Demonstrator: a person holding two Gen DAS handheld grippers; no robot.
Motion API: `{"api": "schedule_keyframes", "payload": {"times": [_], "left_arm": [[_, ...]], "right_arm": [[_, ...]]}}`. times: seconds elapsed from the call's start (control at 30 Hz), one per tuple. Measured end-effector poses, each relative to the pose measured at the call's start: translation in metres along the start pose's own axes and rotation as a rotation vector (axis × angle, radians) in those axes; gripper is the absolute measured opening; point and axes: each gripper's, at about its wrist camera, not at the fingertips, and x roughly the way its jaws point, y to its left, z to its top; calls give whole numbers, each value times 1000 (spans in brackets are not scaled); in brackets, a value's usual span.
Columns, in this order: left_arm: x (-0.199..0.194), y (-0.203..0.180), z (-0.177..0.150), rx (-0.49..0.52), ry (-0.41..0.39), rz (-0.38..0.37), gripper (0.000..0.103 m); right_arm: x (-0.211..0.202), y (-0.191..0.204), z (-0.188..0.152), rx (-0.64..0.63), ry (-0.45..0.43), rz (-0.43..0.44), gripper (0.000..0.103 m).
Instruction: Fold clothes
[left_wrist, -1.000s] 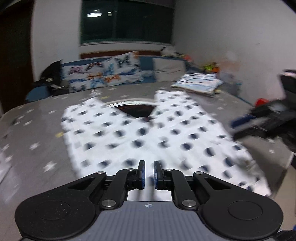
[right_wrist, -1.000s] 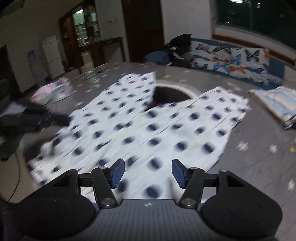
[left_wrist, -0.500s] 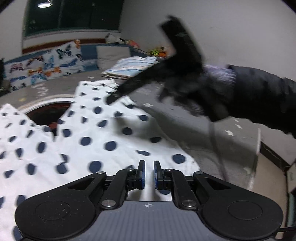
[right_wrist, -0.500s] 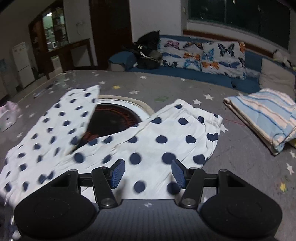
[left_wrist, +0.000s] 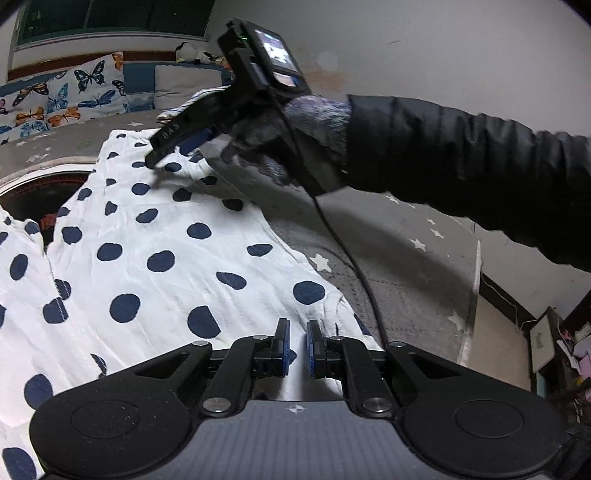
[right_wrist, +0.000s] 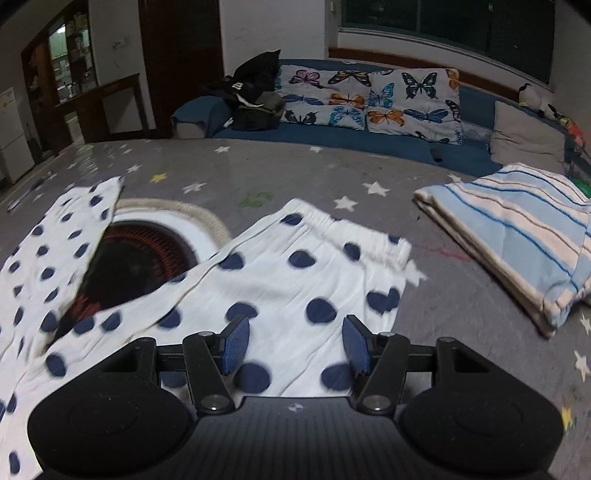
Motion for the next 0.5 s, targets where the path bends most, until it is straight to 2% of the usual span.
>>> {"api": "schedule_keyframes", "payload": {"times": [0.2,0.5], "left_arm": [[1,-1,-1,-21,1,-20,11],[2,-2,-4,-33,2,-37,11]], "right_arm": [[21,-6,21,-5,-7,-26,57],[49,-22,48,62,-14,-62,57]]}}
